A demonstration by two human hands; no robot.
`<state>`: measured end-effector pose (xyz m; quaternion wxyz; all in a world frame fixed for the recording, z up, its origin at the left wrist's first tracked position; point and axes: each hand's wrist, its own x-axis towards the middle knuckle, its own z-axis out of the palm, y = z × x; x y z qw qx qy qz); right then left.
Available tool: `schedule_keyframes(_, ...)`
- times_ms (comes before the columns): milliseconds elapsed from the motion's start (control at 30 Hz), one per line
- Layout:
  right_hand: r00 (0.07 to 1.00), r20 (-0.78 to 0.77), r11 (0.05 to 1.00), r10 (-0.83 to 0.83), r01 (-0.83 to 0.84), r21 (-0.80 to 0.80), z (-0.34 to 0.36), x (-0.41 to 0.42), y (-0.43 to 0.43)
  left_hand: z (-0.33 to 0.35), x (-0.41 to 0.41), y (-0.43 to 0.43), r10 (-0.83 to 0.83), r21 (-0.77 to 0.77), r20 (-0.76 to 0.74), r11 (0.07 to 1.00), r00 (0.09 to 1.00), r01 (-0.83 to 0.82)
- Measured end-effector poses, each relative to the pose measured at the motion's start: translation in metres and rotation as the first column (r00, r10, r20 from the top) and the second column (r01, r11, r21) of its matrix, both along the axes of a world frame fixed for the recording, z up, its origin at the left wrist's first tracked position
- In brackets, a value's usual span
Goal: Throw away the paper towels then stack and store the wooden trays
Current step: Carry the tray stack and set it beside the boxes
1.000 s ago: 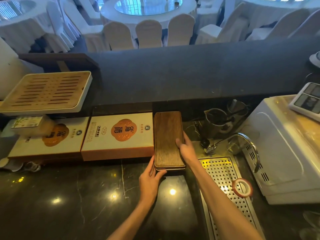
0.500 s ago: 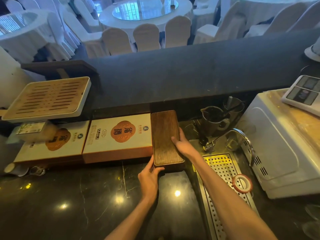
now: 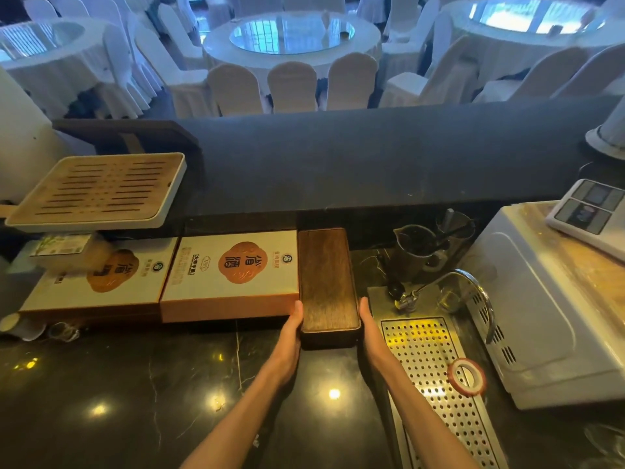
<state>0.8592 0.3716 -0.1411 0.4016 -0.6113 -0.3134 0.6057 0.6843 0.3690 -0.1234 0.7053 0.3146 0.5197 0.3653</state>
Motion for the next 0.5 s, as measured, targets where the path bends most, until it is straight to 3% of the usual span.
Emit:
schedule_keyframes(100, 1.0, -0.015, 1.0, -0.005, 0.005, 0.017, 0.001, -0.003, 0.008, 0.004, 0.003, 0.005, -0.006, -0.071, 0.014, 0.997, 1.0, 0.007)
schedule_keyframes(500, 0.997, -0.028, 0.997, 0.065, -0.066, -0.026, -0.001, 0.001, 0.015, -0.012, 0.017, 0.005, 0.006, -0.094, 0.018, 0.996, 1.0, -0.004)
